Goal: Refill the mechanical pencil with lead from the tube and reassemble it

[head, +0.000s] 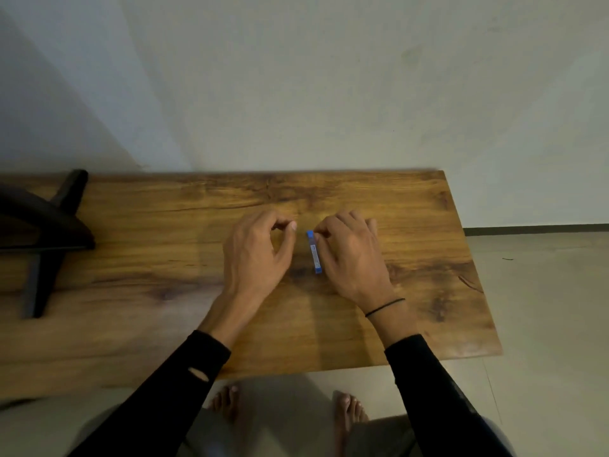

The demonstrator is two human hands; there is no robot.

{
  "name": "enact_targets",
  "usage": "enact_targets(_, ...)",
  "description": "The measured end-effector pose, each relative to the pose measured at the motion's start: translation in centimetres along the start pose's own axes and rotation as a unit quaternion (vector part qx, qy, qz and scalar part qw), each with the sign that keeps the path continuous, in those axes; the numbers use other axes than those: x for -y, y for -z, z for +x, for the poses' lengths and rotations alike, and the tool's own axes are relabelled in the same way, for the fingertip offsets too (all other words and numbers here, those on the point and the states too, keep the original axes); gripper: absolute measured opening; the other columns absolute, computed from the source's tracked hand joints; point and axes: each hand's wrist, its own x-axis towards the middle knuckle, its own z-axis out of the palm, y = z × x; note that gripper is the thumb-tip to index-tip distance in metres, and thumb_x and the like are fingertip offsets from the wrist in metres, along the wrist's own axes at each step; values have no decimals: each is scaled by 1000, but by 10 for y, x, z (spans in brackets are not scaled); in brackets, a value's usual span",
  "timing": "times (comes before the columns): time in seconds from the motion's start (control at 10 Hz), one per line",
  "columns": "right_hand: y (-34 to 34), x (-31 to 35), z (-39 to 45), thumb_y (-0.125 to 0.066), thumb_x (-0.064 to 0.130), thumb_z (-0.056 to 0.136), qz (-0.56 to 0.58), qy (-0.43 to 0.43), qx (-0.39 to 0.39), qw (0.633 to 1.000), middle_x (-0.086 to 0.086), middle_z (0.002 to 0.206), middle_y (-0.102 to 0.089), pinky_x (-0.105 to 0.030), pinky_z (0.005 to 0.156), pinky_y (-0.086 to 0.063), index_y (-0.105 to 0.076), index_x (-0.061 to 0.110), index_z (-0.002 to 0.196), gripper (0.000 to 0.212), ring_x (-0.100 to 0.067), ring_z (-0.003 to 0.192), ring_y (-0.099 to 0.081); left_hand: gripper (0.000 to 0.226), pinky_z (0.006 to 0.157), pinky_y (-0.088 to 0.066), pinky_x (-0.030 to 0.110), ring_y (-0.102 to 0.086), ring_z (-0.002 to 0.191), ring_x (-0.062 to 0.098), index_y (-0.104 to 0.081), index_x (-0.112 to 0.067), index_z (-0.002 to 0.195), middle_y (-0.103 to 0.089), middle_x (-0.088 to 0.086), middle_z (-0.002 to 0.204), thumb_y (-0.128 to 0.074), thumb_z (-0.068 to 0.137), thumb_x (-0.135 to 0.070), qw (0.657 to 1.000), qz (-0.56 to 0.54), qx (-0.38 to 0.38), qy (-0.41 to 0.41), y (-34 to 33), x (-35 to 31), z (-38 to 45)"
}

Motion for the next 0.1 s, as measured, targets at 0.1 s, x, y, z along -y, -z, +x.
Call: enact_targets(0.1,16,16,-5,-58,13,102,35,-60,-17,997,-5,90,-65,-42,76,-47,-64,12,92,12,-25,86,-54,14,69,-59,42,-73,86,22,-74,-18,94,-79,-3,92,-68,103,-26,999,12,34,37,20,-14,-5)
